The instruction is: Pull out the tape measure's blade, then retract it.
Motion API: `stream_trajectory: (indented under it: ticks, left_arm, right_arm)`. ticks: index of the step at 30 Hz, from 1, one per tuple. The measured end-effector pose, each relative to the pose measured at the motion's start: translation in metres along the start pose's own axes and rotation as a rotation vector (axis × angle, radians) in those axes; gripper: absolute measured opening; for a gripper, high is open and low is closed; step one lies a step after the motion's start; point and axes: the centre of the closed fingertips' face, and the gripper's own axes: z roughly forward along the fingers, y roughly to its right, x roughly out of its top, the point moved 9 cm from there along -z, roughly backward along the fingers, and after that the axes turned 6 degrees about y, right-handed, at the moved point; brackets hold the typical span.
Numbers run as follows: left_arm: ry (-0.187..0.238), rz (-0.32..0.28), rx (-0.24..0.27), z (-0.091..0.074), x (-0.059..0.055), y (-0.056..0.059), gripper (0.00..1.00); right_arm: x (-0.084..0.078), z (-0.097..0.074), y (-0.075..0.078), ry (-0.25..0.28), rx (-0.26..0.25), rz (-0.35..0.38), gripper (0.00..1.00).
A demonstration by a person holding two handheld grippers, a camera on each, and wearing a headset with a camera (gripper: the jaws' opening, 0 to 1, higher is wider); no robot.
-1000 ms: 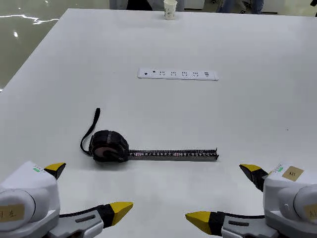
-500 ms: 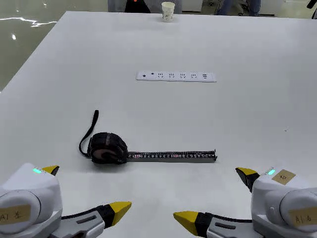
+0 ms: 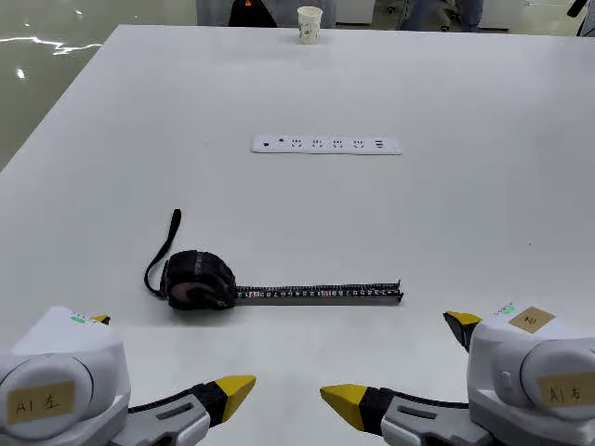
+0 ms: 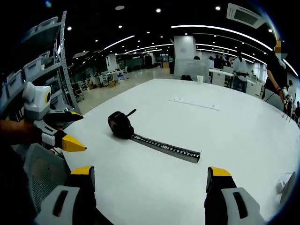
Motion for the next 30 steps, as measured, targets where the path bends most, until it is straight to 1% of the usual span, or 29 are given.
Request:
stream_trajectory:
  ticks: [4,8,19,21,23,27,30]
  left_arm:
    - [0.003,-0.019,0.006,0.0,0.001,0.0,0.99]
    - [0.009,-0.018,0.012,-0.002,0.003,0.0,0.99]
    - [0.001,-0.024,0.002,0.0,0.004,0.004,0.99]
    - [0.002,-0.023,0.001,0.001,0.005,0.005,0.99]
    - [0.003,-0.025,0.001,0.002,0.006,0.006,0.99]
    - [0.006,-0.042,0.001,0.005,0.006,0.007,0.99]
    - [0.001,-0.045,-0.001,0.008,0.004,0.009,0.99]
  right_arm:
    - [0.001,0.0,-0.002,-0.005,0.002,-0.002,0.99]
    - [0.002,0.0,-0.003,-0.001,0.003,-0.002,0.99]
    - [0.004,0.0,-0.002,-0.005,0.005,0.005,0.99]
    - [0.004,0.0,-0.001,-0.002,0.009,0.003,0.99]
    - [0.005,0.0,0.0,0.011,0.015,-0.007,0.99]
    - [0.003,0.0,0.007,0.0,0.029,0.013,0.99]
    - [0.002,0.0,0.01,-0.003,0.034,-0.001,0.99]
